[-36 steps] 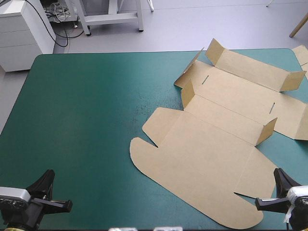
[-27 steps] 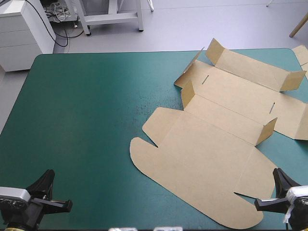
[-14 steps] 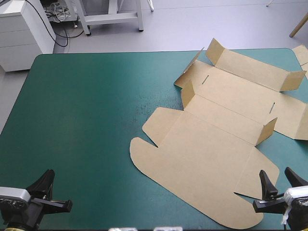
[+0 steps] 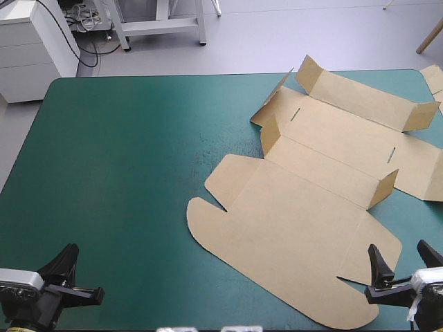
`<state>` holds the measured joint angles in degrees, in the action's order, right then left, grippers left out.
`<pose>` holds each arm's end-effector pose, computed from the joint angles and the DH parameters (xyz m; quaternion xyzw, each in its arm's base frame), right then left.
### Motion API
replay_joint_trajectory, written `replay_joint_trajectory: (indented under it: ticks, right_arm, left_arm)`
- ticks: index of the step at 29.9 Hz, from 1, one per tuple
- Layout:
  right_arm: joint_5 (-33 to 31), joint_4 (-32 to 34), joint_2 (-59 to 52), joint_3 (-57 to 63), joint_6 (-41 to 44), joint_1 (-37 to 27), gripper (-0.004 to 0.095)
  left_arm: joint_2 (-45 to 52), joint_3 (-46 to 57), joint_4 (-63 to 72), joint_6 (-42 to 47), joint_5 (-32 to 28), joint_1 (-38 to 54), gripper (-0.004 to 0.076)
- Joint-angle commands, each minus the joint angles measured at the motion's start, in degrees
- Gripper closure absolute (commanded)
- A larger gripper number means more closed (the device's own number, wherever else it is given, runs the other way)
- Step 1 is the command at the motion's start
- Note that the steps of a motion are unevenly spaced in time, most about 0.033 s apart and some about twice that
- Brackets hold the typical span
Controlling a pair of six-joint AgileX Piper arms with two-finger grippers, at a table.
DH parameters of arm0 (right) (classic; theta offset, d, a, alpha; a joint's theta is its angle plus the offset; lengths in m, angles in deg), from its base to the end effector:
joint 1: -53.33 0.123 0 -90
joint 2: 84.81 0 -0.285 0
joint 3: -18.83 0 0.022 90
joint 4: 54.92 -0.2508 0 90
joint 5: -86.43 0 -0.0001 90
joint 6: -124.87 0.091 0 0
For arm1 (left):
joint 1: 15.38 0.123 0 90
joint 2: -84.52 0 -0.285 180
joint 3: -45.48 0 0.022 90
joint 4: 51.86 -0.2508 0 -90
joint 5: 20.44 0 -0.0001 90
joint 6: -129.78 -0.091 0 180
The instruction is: Fold the box
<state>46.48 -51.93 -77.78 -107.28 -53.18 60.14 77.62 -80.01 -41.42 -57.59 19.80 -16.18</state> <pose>0.0152 -0.0013 0.2818 -0.0374 0.7697 0.0230 0.6368 0.0152 -0.0109 0.2790 0.0383 0.7712 -0.0532 0.6332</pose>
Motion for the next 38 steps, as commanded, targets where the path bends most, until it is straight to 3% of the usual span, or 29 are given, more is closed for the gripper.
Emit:
replay_joint_trajectory:
  ticks: [1,7,14,19,23,28,31,36,38]
  right_arm:
    - [3.7,5.5,0.1,-1.9,7.9,0.2,0.0114]
    - [-0.9,13.2,9.4,-6.0,20.5,0.2,0.0114]
    - [-7.5,13.9,27.4,-18.0,22.1,0.2,0.0114]
    - [-8.4,15.4,38.8,-24.6,28.2,0.2,0.0114]
    - [-12.7,14.4,48.5,-30.1,28.3,0.2,0.0114]
    - [-13.8,14.5,58.3,-35.2,26.1,-1.2,0.0114]
    - [-15.3,9.7,64.0,-37.7,21.4,-6.2,0.0114]
    - [-15.1,-7.3,71.3,-40.1,9.1,-18.5,0.0114]
    - [-15.4,-10.9,73.7,-40.6,6.1,-21.6,0.0114]
  left_arm:
    - [0.7,-1.2,0.9,0.0,-4.7,0.0,0.0731]
    - [0.7,-1.2,0.9,0.0,-4.7,0.0,0.0731]
    - [0.7,-1.2,2.8,0.0,-4.6,0.0,0.0731]
    - [0.7,-1.2,2.8,0.0,-4.6,0.0,0.0731]
    - [0.7,-1.2,2.8,0.0,-4.6,0.0,0.0731]
    - [0.7,-1.2,2.8,0.0,-4.6,0.0,0.0731]
    - [0.7,-1.2,2.8,0.0,-4.6,0.0,0.0731]
    - [0.7,-1.2,2.8,0.0,-4.6,0.0,0.0731]
    - [0.7,-1.2,2.8,0.0,-4.6,0.0,0.0732]
